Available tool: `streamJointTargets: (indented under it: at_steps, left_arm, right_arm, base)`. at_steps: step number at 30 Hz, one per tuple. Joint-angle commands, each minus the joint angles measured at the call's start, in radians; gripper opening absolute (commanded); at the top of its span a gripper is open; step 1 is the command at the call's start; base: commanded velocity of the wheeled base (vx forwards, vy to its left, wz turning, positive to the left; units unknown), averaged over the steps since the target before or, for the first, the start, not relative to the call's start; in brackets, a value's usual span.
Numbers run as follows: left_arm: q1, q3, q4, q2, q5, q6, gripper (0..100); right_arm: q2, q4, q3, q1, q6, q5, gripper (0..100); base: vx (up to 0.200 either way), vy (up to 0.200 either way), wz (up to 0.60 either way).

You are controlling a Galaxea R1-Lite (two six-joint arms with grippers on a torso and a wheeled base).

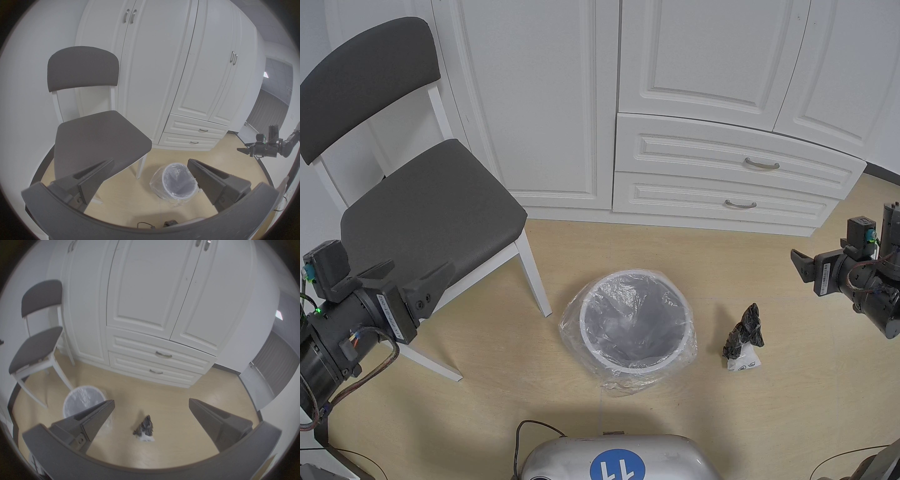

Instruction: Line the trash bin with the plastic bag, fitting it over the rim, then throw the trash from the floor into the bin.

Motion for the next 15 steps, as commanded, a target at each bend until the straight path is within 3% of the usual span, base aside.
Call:
streamJointTargets:
  at_steps: [1, 5, 9, 15]
  left_arm:
    - [0.022, 0.021, -0.004, -0.071, -0.003, 0.039, 100]
    - [0.016, 0.021, -0.004, -0.069, -0.003, 0.044, 100]
    - [0.01, 0.021, -0.004, -0.071, -0.003, 0.045, 100]
    - [0.01, 0.025, -0.004, -0.075, -0.003, 0.047, 100]
  right_arm:
    - [0.15, -0.165, 0.023, 0.014, 0.118, 0.035, 100]
    - [0.165, -0.283, 0.073, 0.0, 0.181, 0.066, 100]
    - [0.192, -0.313, 0.099, -0.034, 0.179, 0.155, 100]
    - [0.245, -0.401, 0.147, -0.04, 0.184, 0.231, 100]
  base:
    - [0.0, 0.0, 0.0]
    - [0.0, 0.0, 0.0]
    - [0.0, 0.0, 0.0]
    - [0.0, 0.0, 0.0]
